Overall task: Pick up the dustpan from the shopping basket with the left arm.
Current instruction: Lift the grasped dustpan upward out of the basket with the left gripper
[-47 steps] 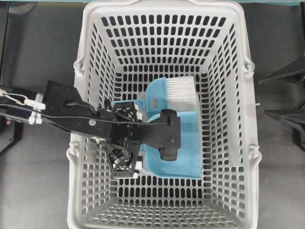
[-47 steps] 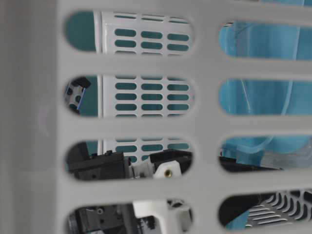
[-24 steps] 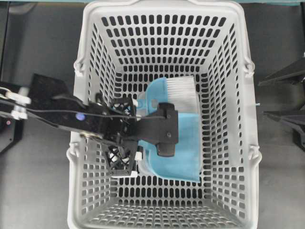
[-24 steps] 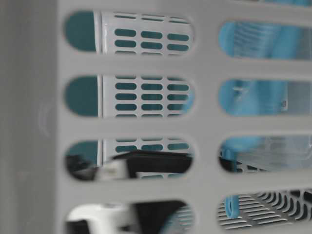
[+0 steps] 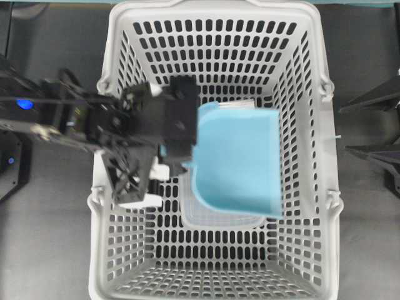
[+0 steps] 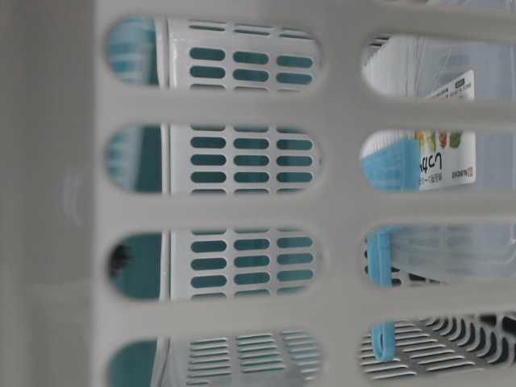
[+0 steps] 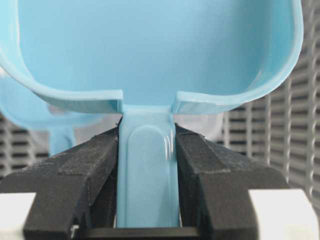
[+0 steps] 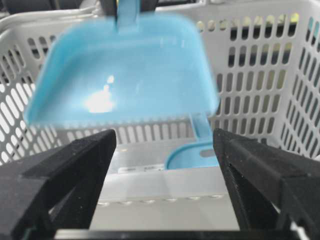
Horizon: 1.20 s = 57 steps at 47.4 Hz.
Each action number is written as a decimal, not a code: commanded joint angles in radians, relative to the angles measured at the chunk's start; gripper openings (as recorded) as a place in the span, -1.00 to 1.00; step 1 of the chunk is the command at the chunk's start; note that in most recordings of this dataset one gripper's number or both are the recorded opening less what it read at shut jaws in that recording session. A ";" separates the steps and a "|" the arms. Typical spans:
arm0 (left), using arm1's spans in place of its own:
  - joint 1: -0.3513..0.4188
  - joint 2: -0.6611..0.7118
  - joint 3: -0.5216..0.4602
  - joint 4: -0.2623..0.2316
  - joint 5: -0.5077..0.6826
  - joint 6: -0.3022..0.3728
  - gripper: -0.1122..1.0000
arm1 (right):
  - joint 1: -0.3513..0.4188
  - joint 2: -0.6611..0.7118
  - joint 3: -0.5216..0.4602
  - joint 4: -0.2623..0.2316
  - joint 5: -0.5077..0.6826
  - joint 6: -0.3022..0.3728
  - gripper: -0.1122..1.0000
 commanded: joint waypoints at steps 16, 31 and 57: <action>0.006 -0.080 0.048 0.003 -0.124 0.014 -0.29 | 0.002 0.006 0.003 0.006 -0.009 0.043 0.55; 0.006 -0.078 0.048 0.003 -0.130 0.006 -0.29 | 0.002 0.000 0.003 0.006 -0.009 0.043 0.55; 0.000 -0.074 0.048 0.003 -0.143 0.003 -0.29 | 0.002 -0.015 0.003 0.005 -0.003 0.043 0.55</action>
